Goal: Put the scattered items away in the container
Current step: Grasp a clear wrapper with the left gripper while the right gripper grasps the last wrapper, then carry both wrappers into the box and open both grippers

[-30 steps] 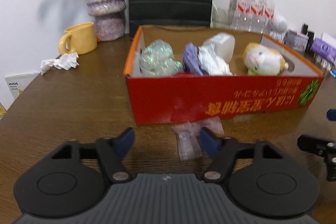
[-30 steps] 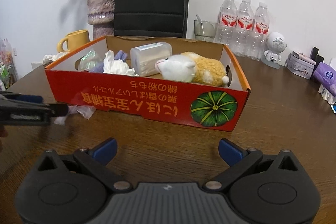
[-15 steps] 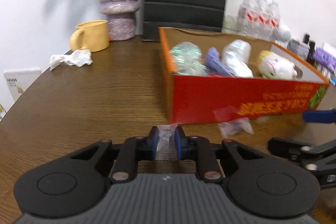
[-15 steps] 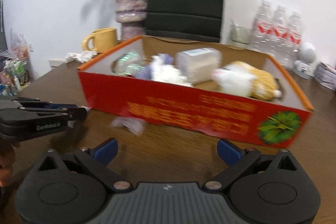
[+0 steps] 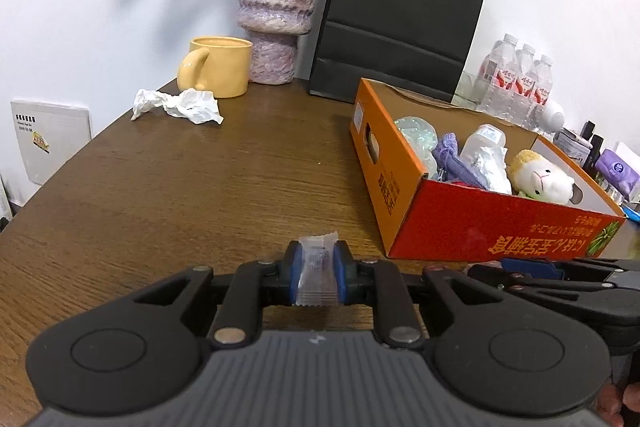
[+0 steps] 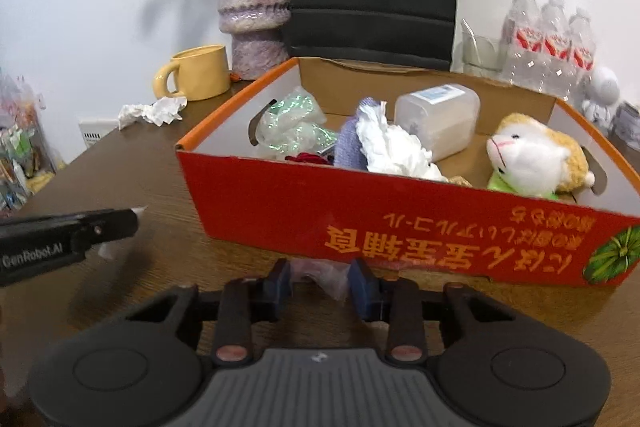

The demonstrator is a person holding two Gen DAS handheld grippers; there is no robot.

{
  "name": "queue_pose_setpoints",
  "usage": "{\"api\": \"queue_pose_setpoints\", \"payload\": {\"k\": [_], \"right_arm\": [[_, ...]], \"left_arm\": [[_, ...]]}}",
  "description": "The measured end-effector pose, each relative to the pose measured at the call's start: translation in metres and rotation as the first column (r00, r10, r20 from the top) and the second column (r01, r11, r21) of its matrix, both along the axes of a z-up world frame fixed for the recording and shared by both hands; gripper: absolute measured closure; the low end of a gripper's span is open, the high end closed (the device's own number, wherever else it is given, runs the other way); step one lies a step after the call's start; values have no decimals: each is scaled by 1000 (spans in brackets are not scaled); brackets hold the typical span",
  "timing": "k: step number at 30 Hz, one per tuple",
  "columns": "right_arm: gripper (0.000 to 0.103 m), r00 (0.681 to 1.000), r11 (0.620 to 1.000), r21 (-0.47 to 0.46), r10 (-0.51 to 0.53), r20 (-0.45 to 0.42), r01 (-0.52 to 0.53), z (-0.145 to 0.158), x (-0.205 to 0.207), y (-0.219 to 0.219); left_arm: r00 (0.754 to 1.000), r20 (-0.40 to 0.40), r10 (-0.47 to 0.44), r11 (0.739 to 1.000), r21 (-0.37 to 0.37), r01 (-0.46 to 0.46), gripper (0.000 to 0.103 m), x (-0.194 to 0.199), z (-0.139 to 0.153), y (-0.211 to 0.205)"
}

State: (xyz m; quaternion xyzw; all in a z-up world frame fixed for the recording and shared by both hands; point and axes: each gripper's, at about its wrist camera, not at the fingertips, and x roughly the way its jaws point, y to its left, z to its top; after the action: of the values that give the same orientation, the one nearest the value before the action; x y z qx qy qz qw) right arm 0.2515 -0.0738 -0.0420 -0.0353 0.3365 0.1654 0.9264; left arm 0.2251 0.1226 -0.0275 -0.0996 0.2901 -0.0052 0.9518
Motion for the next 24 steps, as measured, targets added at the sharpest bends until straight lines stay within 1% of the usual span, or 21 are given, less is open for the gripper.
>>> {"api": "queue_pose_setpoints", "payload": {"k": [3,7,9,11,16,19,24], "right_arm": [[72,1000,999,36,5,-2,-5,1,-7,-10],[72,999,998,64,1,34,-3,10,-20,-26],[73,999,997,76,-8,51,4,16,-26,-37],[73,997,996,89,-18,70,12,24,-31,-51],[72,991,991,134,-48,129,31,47,-38,-85],[72,985,988,150,-61,162,36,59,-37,-100],[72,977,986,165,-70,202,36,76,-17,-115]], "left_arm": [[1000,5,-1,1000,5,1,85,-3,0,-4],[999,31,-12,1000,20,11,85,-12,6,-15],[998,59,-22,999,29,20,85,-20,12,-23],[996,83,-30,999,22,28,85,-27,19,-30],[986,150,-70,997,25,67,85,-36,44,-55],[979,182,-94,995,29,90,85,-31,59,-70],[972,207,-110,994,29,107,85,-7,75,-91]]}}
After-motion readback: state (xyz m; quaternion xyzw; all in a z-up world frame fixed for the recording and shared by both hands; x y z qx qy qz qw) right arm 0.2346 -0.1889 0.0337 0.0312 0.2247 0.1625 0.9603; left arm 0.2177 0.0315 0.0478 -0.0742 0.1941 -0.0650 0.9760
